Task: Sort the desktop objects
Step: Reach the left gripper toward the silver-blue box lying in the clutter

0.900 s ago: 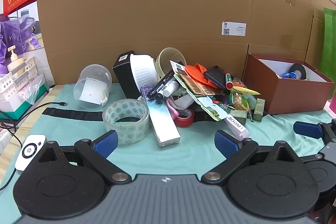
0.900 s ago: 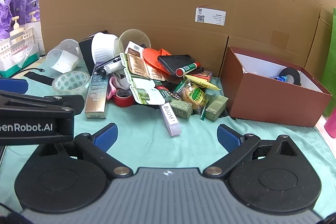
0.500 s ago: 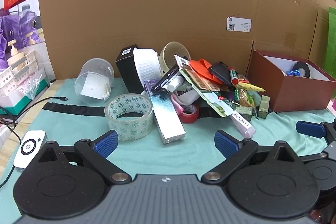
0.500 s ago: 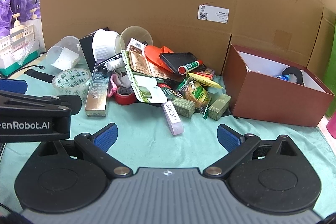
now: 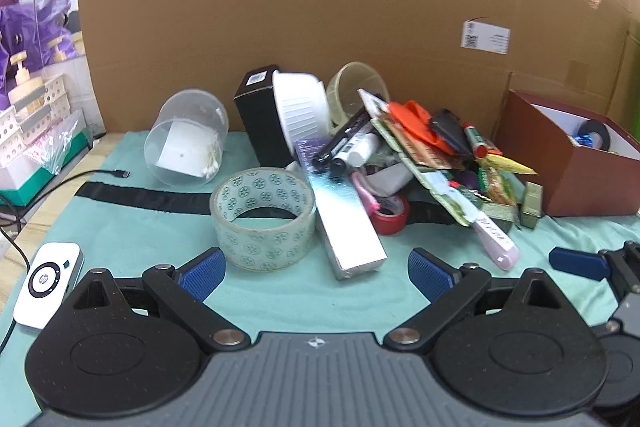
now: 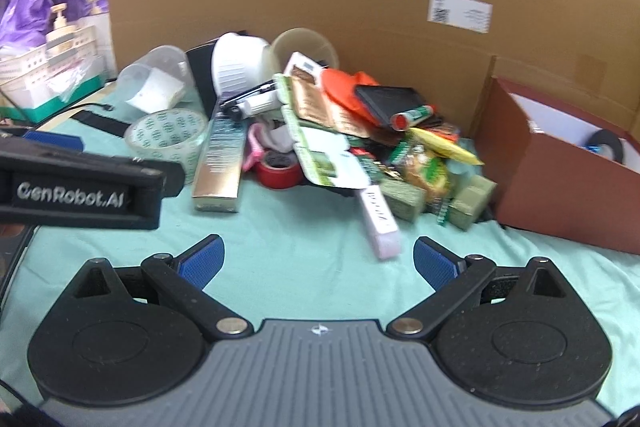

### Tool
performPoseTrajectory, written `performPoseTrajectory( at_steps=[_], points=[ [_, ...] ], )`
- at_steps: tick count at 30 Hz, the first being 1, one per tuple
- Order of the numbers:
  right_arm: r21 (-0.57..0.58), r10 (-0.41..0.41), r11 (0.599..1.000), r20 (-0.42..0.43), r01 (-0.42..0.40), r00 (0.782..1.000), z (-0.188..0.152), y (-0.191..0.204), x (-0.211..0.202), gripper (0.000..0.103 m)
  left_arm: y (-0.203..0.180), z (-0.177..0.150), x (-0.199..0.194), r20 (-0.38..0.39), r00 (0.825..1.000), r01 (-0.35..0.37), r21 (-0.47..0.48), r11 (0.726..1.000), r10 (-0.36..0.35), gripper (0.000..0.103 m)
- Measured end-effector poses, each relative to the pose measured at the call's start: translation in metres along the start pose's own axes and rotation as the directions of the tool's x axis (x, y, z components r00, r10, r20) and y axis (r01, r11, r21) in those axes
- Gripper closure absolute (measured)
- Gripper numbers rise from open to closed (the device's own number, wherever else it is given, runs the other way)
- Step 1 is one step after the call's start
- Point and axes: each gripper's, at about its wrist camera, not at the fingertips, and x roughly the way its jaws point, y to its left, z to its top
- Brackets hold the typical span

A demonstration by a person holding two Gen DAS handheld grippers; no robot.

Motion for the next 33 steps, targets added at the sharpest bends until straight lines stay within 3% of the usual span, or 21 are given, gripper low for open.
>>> performPoseTrajectory(
  at_steps=[13,16,17,21,24,25,27,29,33],
  points=[
    [-0.065,0.199,0.977,-0.058,-0.202,0.978,0.012,0.032,0.044,0.008,0.009,0.014,0.050,-0.086,0.991,0.099,-0.040,0.994,-0.103,0.016],
    [-0.064,0.202,0.976,-0.077,-0.207,0.976,0.017,0.037,0.057,0.021,0.010,0.019,0.061,-0.111,0.988,0.103,-0.049,0.993,-0.108,0.017],
    [-0.062,0.208,0.975,-0.083,-0.213,0.975,0.019,0.038,0.061,0.021,0.011,0.020,0.064,-0.119,0.986,0.111,-0.051,0.993,-0.116,0.019],
    [-0.059,0.202,0.976,-0.088,-0.208,0.975,0.026,0.043,0.076,0.028,0.016,0.024,0.080,-0.173,0.970,0.157,-0.091,0.983,-0.170,0.047],
    [-0.052,0.201,0.977,-0.092,-0.206,0.975,0.028,0.044,0.084,0.042,0.012,0.025,0.087,-0.174,0.966,0.179,-0.095,0.979,-0.193,0.046],
    [-0.050,0.203,0.977,-0.094,-0.208,0.975,0.029,0.044,0.086,0.052,0.011,0.025,0.088,-0.173,0.965,0.183,-0.092,0.979,-0.196,0.046],
    [-0.046,0.215,0.974,-0.102,-0.220,0.971,0.028,0.044,0.088,0.063,0.008,0.025,0.088,-0.171,0.963,0.196,-0.092,0.976,-0.210,0.051],
    [-0.040,0.223,0.973,-0.101,-0.227,0.970,0.027,0.043,0.088,0.065,0.008,0.024,0.087,-0.172,0.957,0.220,-0.100,0.970,-0.234,0.059],
    [-0.037,0.230,0.971,-0.106,-0.235,0.967,0.025,0.041,0.083,0.065,0.004,0.020,0.080,-0.176,0.954,0.231,-0.091,0.969,-0.244,0.060]
  ],
)
